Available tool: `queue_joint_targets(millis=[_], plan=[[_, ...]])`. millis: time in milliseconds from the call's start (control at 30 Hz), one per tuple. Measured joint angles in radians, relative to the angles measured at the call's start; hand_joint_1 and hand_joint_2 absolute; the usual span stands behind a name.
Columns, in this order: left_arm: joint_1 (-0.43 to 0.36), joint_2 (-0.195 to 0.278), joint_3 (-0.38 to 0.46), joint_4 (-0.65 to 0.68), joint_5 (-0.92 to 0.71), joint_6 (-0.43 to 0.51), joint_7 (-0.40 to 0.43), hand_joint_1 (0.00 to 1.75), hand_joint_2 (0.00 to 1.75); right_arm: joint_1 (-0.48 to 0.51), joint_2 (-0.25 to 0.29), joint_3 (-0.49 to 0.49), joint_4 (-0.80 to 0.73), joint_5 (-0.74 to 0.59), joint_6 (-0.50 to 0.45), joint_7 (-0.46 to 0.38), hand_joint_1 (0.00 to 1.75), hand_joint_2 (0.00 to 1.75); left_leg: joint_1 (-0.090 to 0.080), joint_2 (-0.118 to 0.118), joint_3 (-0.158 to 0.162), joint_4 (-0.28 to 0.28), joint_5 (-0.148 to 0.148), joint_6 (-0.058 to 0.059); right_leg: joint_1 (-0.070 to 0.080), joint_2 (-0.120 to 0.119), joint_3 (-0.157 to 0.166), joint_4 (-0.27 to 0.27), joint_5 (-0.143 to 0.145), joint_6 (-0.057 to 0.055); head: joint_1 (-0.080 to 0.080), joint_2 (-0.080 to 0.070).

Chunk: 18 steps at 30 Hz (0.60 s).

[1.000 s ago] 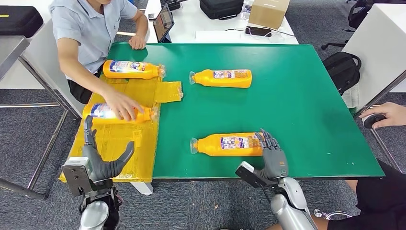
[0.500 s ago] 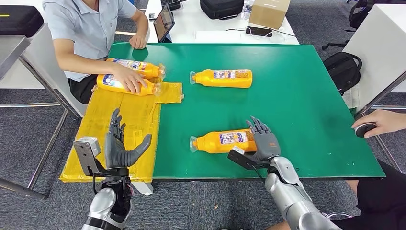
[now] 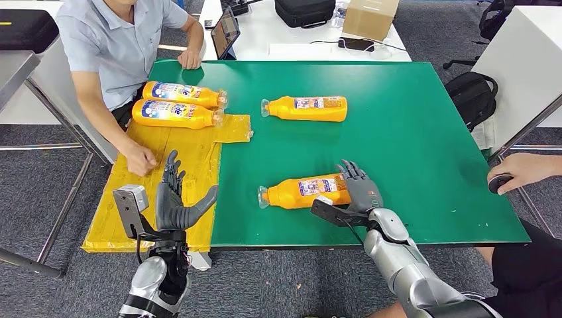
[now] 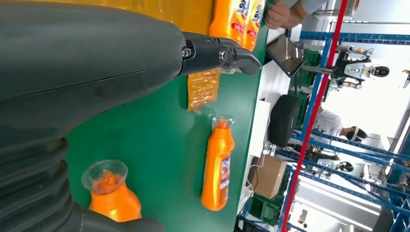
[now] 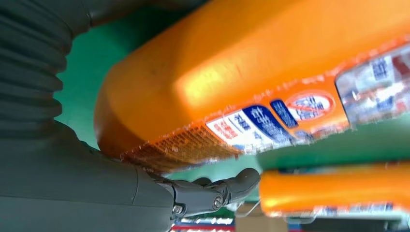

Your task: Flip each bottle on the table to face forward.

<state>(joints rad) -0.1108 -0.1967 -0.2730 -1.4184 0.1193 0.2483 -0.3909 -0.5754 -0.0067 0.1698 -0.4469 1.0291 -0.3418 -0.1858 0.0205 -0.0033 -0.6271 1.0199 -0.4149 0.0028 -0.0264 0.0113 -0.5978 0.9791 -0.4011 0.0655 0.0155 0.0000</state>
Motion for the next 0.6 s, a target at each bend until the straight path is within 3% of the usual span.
queue_joint_targets(millis=[333, 600], plan=[[-0.006, 0.002, 0.000, 0.011, 0.009, -0.010, -0.004, 0.00, 1.75, -0.046, -0.023, 0.022, 0.046, 0.003, 0.158, 0.047, 1.75, 1.75, 0.000, 0.000, 0.010, 0.000, -0.002, -0.001, 0.000, 0.002, 0.003, -0.001, -0.001, 0.000, 0.000, 0.000], [-0.006, 0.009, 0.001, 0.018, 0.010, -0.017, -0.011, 0.00, 1.75, -0.060, -0.031, 0.032, 0.061, 0.006, 0.190, 0.066, 1.75, 1.75, 0.000, -0.001, 0.015, 0.000, -0.003, 0.000, 0.000, 0.002, 0.005, -0.001, -0.004, 0.002, 0.000, 0.000]])
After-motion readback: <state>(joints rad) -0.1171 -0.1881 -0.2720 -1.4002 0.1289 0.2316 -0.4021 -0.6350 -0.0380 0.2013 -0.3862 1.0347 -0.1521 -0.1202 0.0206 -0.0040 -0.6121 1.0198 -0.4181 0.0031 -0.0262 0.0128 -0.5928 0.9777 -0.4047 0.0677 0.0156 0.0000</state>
